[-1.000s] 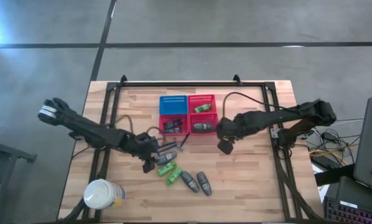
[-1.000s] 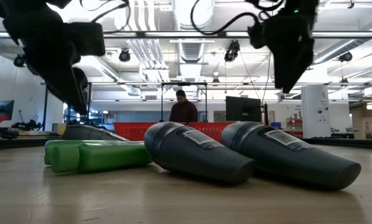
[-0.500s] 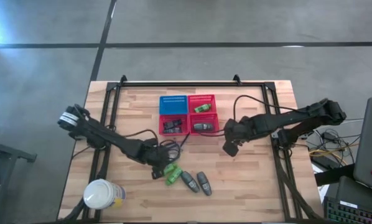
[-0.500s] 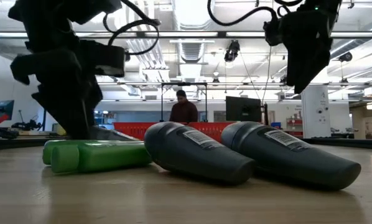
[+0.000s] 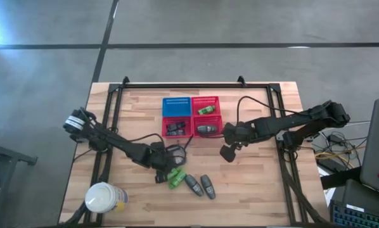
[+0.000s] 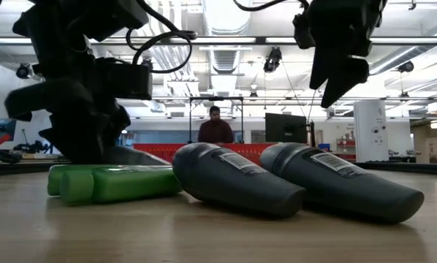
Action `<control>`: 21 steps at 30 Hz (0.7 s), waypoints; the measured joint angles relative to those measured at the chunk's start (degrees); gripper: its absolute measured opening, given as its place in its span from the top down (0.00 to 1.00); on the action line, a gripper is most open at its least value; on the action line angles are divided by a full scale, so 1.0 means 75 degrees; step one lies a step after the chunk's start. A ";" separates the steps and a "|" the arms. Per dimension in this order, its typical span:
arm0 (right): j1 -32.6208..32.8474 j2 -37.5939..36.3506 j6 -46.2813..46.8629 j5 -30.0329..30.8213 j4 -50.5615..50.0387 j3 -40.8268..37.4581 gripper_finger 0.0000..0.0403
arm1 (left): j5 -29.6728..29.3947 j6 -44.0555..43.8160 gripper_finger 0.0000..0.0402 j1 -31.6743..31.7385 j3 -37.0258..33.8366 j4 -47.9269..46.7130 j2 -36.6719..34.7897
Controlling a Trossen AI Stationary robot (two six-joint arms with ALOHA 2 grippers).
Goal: Pick & Place Travel size toiletries
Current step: Put the deodorant into the bottom right red bin
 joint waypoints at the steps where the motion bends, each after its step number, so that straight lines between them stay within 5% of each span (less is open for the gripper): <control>1: 0.0000 0.0002 0.0086 -0.0001 0.0012 0.0000 0.12 | -0.0036 0.0001 0.55 0.0038 -0.0001 0.0006 -0.0017; 5: -0.0007 0.0010 0.0307 0.0041 0.0025 -0.0003 0.14 | 0.0043 -0.0273 0.56 0.0160 -0.0001 0.0024 -0.0052; 15: -0.0005 0.0019 0.0344 0.0144 0.0023 -0.0012 0.13 | 0.0160 -0.0447 0.29 0.0235 0.0049 0.0129 -0.0051; 21: -0.0005 0.0019 0.0346 0.0204 0.0016 -0.0014 0.11 | 0.0146 -0.0182 0.27 0.0372 0.0403 0.0156 -0.0053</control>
